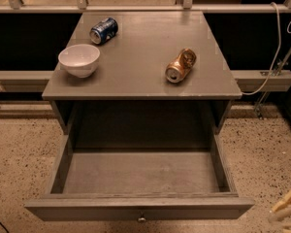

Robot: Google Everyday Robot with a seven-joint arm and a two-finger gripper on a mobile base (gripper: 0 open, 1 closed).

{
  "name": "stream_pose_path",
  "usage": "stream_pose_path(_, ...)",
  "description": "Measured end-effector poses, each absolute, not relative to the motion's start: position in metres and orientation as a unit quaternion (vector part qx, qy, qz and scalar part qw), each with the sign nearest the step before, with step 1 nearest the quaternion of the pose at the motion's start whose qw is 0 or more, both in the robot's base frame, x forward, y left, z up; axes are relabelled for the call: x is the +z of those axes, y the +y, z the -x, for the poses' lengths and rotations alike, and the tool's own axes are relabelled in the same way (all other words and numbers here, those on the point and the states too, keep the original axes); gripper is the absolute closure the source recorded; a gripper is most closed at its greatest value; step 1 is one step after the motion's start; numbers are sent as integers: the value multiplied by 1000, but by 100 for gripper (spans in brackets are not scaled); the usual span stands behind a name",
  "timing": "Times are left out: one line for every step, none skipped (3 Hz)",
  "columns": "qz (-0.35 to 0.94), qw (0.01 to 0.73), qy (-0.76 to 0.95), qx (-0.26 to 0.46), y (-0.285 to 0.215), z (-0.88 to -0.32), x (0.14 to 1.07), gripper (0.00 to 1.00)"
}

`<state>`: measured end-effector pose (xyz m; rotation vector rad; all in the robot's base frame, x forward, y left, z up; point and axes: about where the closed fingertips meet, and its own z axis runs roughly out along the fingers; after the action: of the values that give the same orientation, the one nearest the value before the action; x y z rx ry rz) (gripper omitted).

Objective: Open top drawer

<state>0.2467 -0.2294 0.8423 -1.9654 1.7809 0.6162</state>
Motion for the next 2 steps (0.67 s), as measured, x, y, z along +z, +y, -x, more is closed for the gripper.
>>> stream_pose_path(707,205,639,221,-226,-250,839,49)
stream_pose_path(707,206,640,220,-226,-251,838,26)
